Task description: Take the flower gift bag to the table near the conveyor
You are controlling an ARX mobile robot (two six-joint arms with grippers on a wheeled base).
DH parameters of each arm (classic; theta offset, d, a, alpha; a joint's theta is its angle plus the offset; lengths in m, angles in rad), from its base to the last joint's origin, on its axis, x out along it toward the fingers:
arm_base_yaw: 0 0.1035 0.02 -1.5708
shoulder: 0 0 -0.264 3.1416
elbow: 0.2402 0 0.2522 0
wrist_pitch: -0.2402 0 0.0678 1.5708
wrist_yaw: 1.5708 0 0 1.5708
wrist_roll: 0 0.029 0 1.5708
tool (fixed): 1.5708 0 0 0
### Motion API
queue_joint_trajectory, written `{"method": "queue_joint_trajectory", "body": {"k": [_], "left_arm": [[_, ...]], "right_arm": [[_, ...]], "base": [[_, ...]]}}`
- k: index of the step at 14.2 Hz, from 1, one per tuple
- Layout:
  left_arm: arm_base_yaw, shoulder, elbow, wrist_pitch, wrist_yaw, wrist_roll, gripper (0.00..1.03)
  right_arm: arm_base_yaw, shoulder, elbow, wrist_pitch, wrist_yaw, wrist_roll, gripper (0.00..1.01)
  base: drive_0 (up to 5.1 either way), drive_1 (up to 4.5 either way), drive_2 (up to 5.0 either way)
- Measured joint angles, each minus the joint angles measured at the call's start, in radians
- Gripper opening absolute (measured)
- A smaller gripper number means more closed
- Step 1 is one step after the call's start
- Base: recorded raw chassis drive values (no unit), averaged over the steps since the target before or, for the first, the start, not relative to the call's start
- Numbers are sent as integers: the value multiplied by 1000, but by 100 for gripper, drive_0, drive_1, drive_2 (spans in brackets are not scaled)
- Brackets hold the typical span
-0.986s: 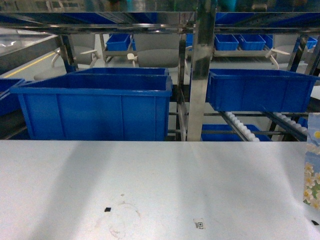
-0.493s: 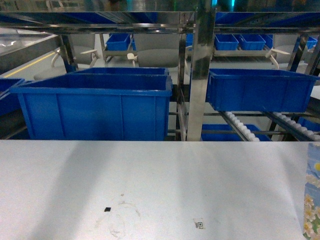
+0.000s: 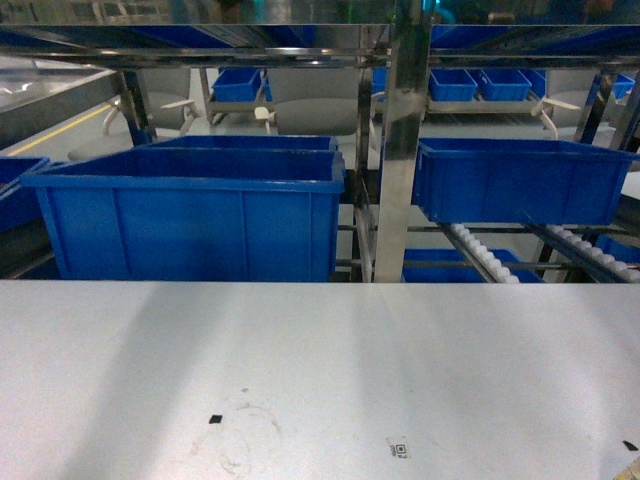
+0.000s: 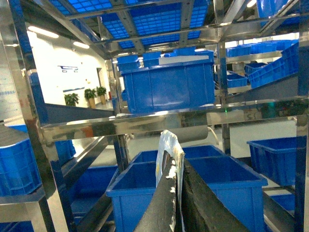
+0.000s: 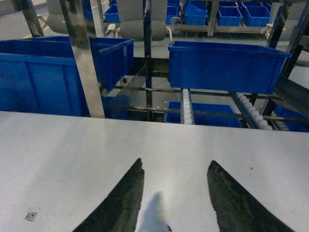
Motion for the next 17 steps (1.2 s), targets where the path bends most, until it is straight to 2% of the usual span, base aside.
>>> {"method": "queue_joint_trajectory", "body": {"k": [3, 5, 8, 11, 12, 13, 17], "left_arm": [[0, 0, 0, 0, 0, 0, 2], [0, 0, 0, 0, 0, 0, 2], [0, 0, 0, 0, 0, 0, 2], [0, 0, 0, 0, 0, 0, 2], [0, 0, 0, 0, 0, 0, 2], [0, 0, 0, 0, 0, 0, 2], [-3, 7, 0, 14, 0, 0, 2]], "right_arm": [[26, -98, -24, -63, 35, 14, 73], [27, -297, -24, -217, 72, 38, 100], [19, -581, -8, -436, 82, 48, 98], [18, -735, 9, -569, 82, 49, 98], [22, -769, 9, -591, 87, 48, 98], [52, -803, 10, -620, 129, 45, 98], [60, -805, 10, -621, 135, 41, 98]], "base": [[0, 0, 0], [0, 0, 0], [0, 0, 0], [0, 0, 0], [0, 0, 0], [0, 0, 0], [0, 0, 0]]}}
